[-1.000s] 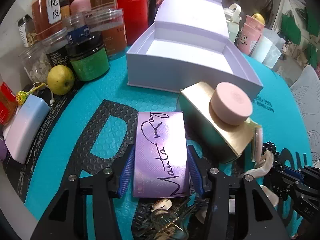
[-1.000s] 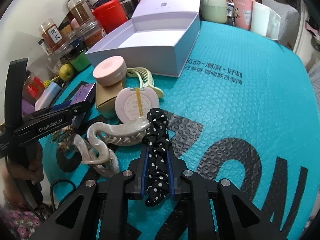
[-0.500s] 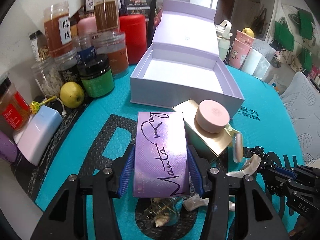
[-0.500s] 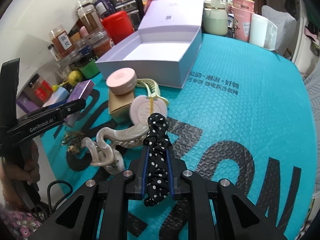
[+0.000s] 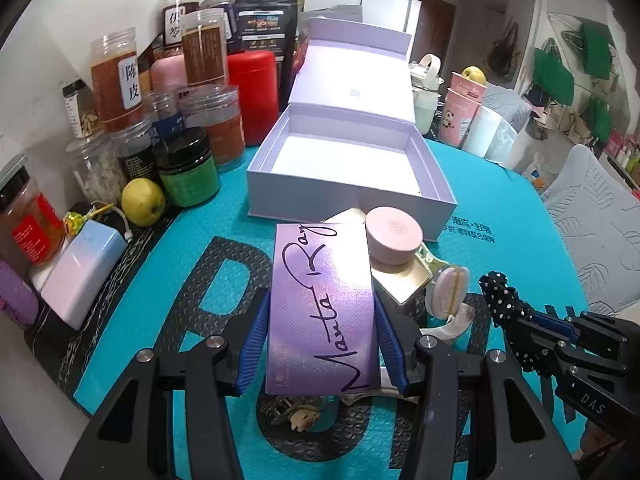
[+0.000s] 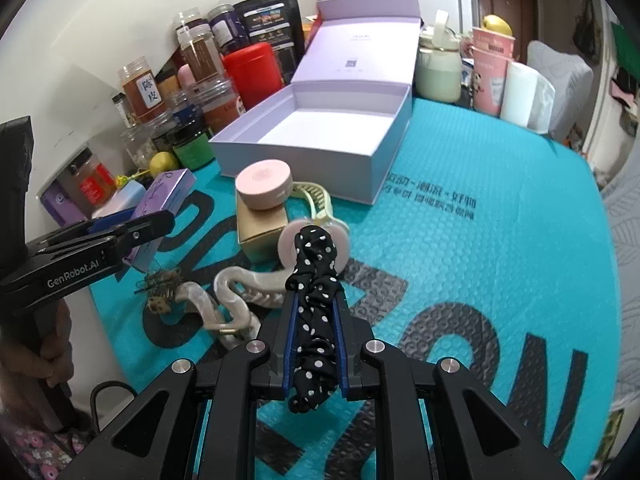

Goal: Organize rigid objects
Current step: 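Carry the purple box and scrunchie together into the open lavender gift box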

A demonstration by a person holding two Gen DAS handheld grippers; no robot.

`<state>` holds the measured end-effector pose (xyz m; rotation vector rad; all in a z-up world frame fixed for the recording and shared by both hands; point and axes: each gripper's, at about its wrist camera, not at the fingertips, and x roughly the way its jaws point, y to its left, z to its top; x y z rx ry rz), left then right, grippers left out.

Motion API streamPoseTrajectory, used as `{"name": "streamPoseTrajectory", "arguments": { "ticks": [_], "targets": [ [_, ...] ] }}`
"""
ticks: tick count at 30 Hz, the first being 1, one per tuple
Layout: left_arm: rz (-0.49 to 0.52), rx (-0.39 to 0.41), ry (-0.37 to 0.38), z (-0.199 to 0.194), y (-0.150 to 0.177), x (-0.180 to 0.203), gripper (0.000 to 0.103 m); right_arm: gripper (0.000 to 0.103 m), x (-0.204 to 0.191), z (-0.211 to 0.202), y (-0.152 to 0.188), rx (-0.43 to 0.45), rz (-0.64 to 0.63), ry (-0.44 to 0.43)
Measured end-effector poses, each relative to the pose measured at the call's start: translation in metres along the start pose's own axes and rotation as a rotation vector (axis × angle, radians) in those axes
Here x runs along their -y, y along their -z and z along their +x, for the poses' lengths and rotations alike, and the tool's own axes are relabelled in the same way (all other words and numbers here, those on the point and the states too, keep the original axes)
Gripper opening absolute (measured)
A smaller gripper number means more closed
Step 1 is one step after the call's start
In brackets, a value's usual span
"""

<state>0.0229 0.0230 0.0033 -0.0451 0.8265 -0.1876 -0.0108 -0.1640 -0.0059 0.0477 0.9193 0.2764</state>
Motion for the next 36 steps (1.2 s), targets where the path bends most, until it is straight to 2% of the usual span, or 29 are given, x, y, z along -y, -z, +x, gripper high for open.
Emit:
{"name": "streamPoseTrajectory", "arguments": {
  "ticks": [24,36],
  "targets": [
    [0.030,0.021,0.049,0.009,-0.040,0.013,0.051,0.016,-0.003,0.003,-0.049,0.038,-0.083,-0.063],
    [0.056,0.021,0.046,0.026,-0.066,0.015,0.051,0.016,0.000,0.014,-0.079,0.050,-0.113,-0.094]
  ]
}}
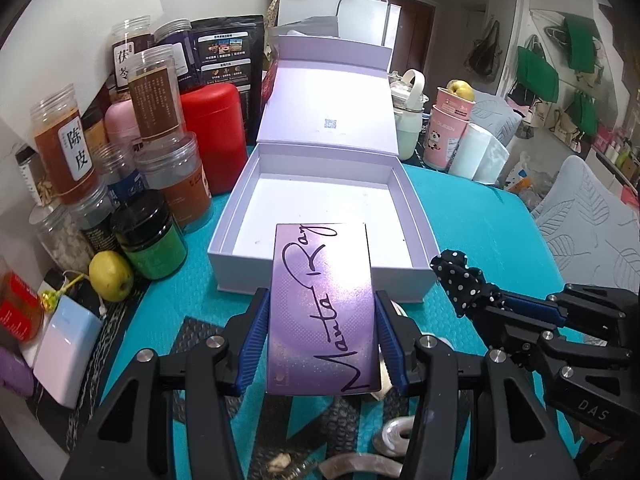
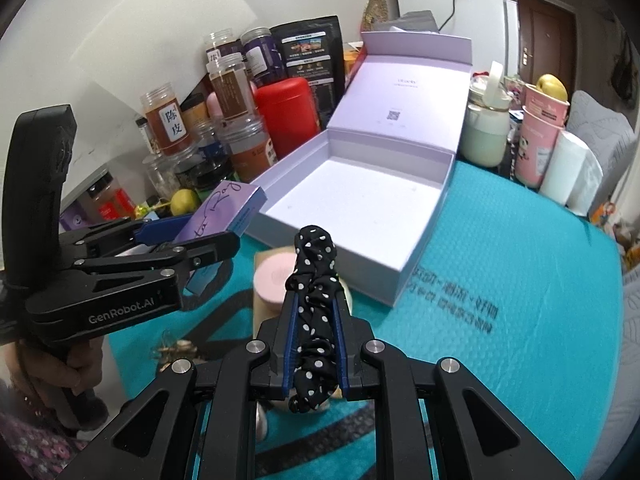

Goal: Organize rigid objects
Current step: 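Carry the purple box and scrunchie together into the open lavender gift box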

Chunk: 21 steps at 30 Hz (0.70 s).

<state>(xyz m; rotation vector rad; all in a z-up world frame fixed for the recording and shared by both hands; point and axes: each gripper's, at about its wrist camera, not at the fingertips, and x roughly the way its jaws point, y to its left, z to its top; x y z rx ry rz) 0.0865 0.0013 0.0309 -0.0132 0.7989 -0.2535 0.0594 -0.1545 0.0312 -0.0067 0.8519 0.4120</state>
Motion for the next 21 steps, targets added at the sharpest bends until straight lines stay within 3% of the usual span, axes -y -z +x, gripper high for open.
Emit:
{"name": "streamPoseTrajectory", "arguments": {
  "ticks": [21],
  "targets": [
    [0.025,0.050,-0.031,0.043,-0.068,-0.015,0.051,0.016,0.023,0.035,-0.076,0.074,-0.073,-0.017]
  ]
}}
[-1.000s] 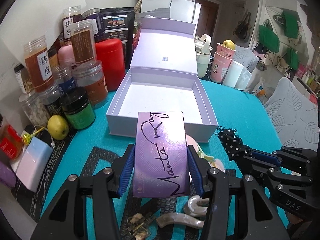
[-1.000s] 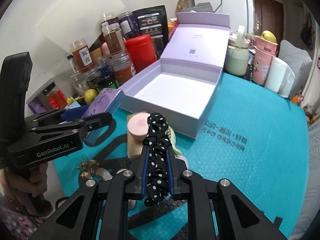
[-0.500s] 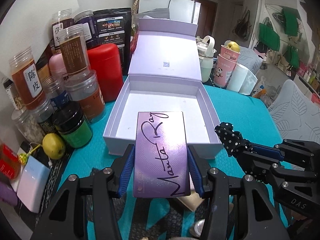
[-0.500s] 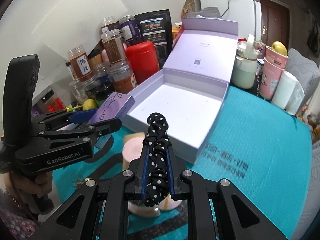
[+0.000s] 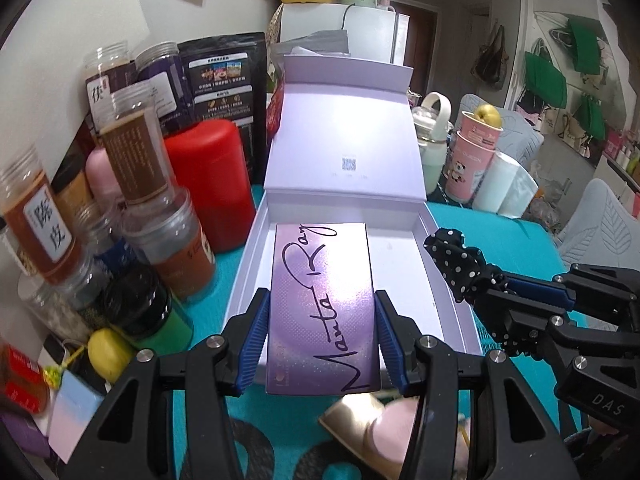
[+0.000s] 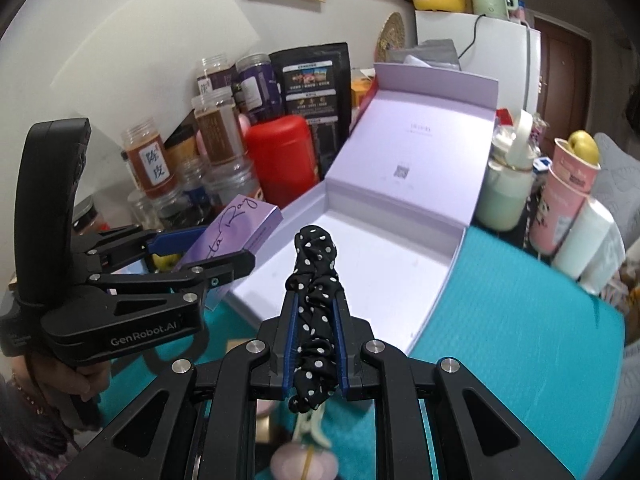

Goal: Organize rigid objects
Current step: 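Carry the purple box and scrunchie together into the open lavender gift box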

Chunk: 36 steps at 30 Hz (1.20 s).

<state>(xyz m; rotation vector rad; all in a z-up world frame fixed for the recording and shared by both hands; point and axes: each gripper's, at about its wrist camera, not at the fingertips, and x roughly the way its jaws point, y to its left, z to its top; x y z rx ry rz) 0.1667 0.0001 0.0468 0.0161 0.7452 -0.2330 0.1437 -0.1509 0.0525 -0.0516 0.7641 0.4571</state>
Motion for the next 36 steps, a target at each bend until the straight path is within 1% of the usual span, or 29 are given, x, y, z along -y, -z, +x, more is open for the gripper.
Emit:
{"name": "streamPoseTrajectory", "arguments": {
  "ticks": [6,13,21,28,31,36],
  "targets": [
    [0.003,0.034,-0.016,0.012,-0.021,-0.004,0.051,0.016,0.011,0.008,-0.022,0.036,-0.001,0.008],
    [0.014,0.036,-0.021,0.031,-0.037,-0.007,0.051,0.016,0.026,0.024,-0.039,0.054,0.004,0.029],
    [0.013,-0.011,-0.004,0.063,-0.051,-0.011,0.051,0.016,0.042,0.054,-0.053,0.038,0.027,0.022],
    [0.026,-0.075,0.002,0.089,-0.053,-0.009,0.051,0.016,0.059,0.084,-0.049,-0.021,0.069,0.012],
    [0.029,-0.102,0.014,0.099,-0.055,-0.006,0.051,0.016,0.067,0.092,-0.048,-0.037,0.081,0.024],
    [0.043,-0.149,0.003,0.113,-0.054,-0.003,0.051,0.016,0.076,0.102,-0.044,-0.065,0.099,0.042]
  ]
}}
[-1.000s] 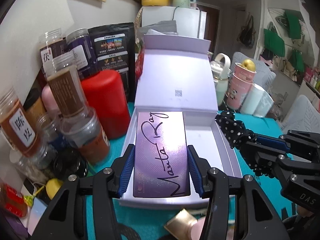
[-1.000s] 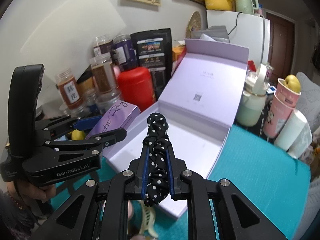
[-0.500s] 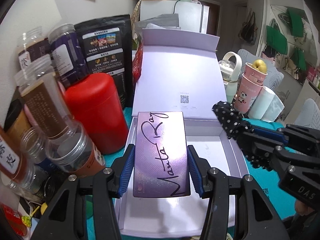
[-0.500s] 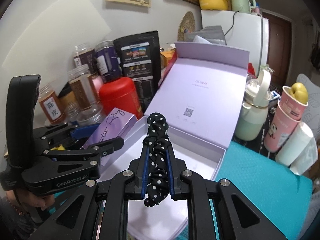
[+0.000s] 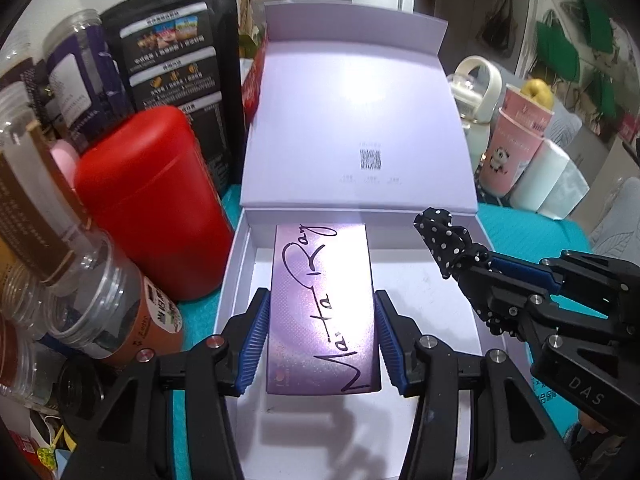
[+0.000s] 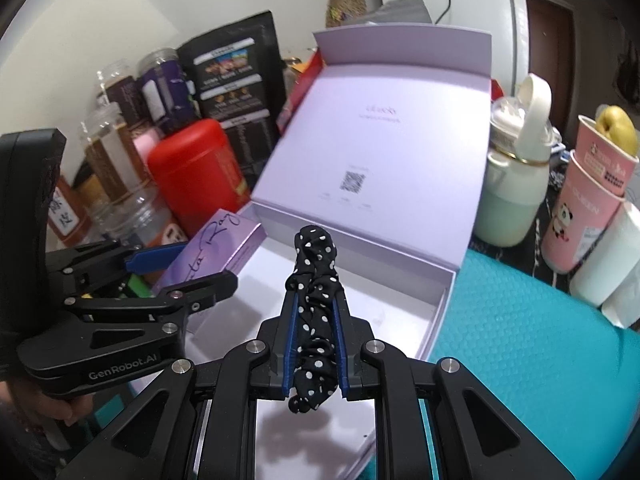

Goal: Organize rigid objects
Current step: 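Carry the purple box and scrunchie together into the open lavender gift box, then open both tools to release the purple box and scrunchie inside the gift box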

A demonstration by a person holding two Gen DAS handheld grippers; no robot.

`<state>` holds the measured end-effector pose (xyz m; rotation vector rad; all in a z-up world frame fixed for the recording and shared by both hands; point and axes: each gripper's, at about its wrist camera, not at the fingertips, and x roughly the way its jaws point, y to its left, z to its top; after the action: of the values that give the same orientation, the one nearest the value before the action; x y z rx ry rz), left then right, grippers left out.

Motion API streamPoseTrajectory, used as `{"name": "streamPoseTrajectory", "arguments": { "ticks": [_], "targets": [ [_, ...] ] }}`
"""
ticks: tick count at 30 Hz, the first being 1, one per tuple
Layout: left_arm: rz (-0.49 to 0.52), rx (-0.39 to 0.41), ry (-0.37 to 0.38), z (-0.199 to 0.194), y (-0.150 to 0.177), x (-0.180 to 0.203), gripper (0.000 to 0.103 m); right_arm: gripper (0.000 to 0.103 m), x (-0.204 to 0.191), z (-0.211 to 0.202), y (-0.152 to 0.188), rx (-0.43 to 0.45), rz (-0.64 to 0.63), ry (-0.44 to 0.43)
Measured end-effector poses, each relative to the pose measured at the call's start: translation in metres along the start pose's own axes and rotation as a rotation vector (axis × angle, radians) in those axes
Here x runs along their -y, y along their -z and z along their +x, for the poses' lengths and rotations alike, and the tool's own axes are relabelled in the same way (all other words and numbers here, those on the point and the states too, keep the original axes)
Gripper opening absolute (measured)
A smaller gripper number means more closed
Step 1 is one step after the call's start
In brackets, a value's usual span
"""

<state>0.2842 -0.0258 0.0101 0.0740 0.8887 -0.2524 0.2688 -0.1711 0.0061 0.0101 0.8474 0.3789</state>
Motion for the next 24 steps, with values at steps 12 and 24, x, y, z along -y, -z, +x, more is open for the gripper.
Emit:
{"name": "streamPoseTrajectory", "arguments": {
  "ticks": [12,24],
  "targets": [
    [0.017,-0.102,0.011,0.040,-0.001,0.006,0.051,0.017,0.010,0.023,0.004,-0.045,0.011,0.053],
    [-0.008,-0.108,0.026,0.039,-0.004,0.009,0.054,0.045,0.011,0.020,0.003,-0.051,0.038,0.082]
  ]
}}
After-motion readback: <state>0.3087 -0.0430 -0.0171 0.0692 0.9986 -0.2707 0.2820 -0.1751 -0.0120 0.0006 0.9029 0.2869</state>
